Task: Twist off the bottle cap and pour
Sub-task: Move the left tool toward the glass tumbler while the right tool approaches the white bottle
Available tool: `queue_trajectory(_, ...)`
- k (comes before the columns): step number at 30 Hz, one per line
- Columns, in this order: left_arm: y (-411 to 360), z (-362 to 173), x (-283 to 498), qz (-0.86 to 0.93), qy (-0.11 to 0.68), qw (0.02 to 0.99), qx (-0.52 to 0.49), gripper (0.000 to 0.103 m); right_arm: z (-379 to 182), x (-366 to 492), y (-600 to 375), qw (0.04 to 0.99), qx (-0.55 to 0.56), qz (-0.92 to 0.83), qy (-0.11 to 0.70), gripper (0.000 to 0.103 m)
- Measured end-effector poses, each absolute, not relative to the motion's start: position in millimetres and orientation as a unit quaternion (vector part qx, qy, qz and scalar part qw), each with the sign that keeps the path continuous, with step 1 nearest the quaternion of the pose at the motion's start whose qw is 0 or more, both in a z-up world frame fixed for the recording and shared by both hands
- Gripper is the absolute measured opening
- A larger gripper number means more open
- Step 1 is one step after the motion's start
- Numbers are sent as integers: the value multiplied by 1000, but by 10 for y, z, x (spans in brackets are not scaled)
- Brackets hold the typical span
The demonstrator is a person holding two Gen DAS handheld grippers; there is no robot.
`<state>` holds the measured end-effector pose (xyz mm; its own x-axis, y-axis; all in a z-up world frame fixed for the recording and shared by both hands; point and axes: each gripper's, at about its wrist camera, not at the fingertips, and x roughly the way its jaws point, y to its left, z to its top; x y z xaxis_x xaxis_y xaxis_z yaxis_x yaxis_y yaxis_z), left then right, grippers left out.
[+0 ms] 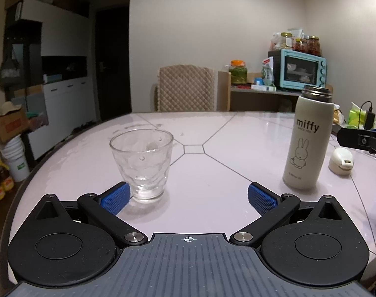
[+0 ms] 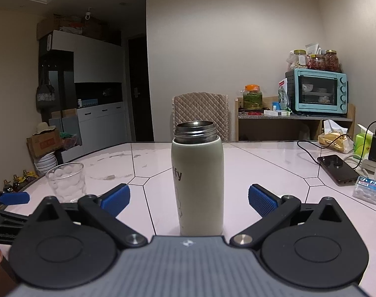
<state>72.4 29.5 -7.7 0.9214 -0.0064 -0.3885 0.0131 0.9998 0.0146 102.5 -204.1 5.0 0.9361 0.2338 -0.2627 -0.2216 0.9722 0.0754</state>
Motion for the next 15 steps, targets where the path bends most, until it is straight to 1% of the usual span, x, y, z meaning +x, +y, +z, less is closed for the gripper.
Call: queue_trajectory(15,502,-182,1070,6,203,979,2,103,-53,1282,-1997,983,21,110,143,103)
